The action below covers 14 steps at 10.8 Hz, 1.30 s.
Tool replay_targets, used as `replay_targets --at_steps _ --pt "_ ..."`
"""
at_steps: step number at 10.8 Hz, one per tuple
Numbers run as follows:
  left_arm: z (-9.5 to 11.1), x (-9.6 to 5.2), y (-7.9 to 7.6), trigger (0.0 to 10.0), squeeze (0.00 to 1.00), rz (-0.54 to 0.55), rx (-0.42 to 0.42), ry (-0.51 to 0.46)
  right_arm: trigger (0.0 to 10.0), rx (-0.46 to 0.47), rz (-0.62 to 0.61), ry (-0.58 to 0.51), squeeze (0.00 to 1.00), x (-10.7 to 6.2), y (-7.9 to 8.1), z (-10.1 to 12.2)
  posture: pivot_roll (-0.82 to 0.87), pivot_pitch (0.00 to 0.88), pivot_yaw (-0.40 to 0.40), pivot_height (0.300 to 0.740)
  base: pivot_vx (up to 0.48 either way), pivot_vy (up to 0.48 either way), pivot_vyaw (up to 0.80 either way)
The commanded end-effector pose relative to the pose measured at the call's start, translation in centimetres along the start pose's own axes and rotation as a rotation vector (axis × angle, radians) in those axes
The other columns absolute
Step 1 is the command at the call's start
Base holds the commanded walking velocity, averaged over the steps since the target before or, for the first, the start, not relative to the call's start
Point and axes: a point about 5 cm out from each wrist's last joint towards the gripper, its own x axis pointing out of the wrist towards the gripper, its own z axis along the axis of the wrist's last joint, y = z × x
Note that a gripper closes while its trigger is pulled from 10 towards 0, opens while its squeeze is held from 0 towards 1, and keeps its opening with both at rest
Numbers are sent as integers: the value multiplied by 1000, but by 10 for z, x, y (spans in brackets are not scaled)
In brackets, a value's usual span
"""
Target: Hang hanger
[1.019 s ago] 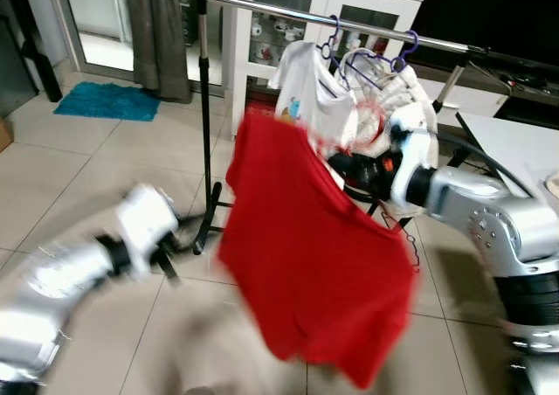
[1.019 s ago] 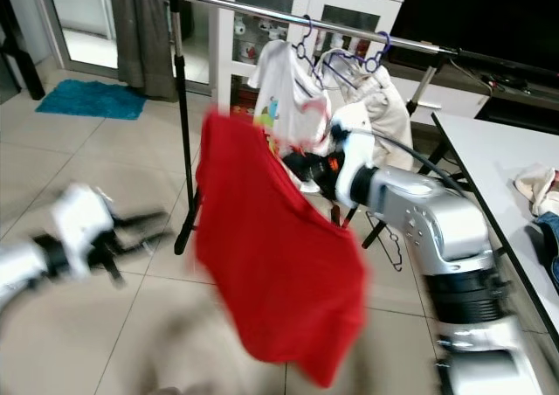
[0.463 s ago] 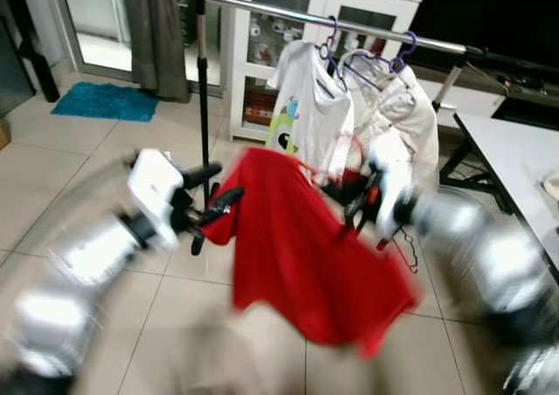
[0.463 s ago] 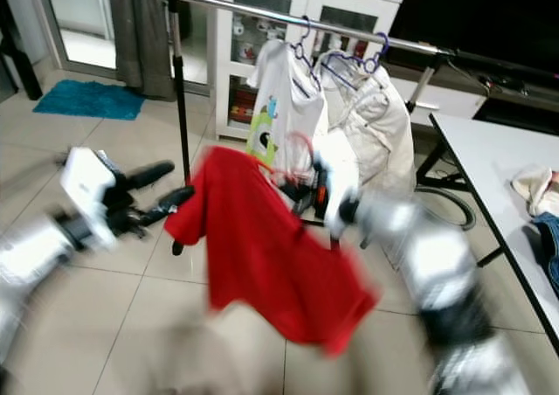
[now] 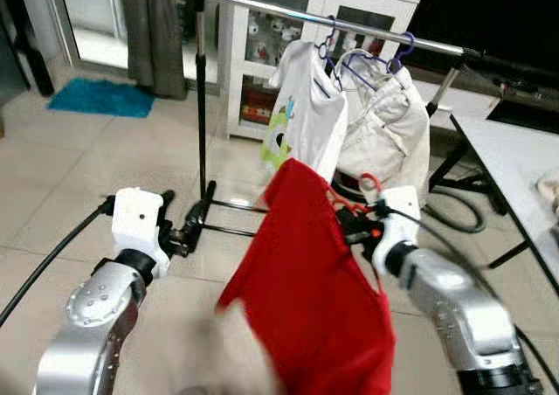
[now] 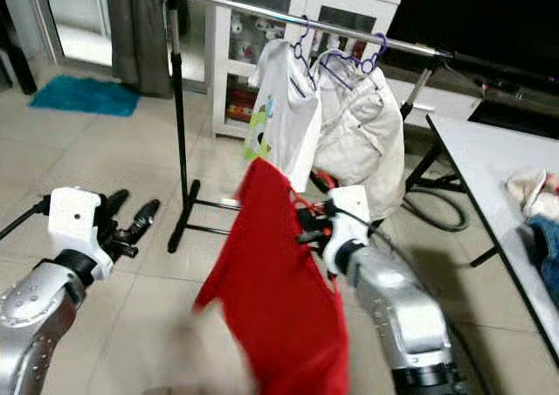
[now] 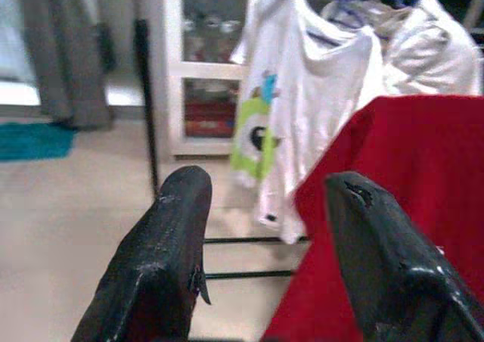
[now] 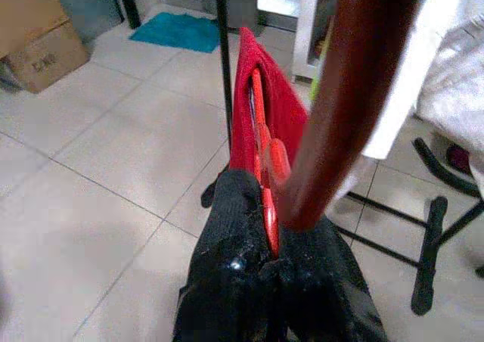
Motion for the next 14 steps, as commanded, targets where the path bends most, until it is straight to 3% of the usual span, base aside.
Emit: replay_targets --at_steps 1,3,5,12,14 --pt "7 1 -4 10000 0 9 7 -25 10000 -28 -17 -69 0 3 -1 16 134 0 -175 740 277 0 800" --pt "6 -2 -7 10000 0 12 10 -17 10000 -19 -39 -80 0 4 -1 18 127 0 -167 740 302 0 800" --pt "7 0 -8 10000 0 14 3 -19 10000 16 -56 -86 0 3 -1 18 118 0 -157 740 338 0 0" --pt "9 -1 -17 10000 0 -52 -15 4 10000 3 -74 -95 0 0 -2 23 102 4 -156 740 358 0 0" --pt "13 2 -12 10000 0 -30 -39 -6 10000 1 -75 -95 0 3 -3 26 98 2 -148 740 364 0 0"
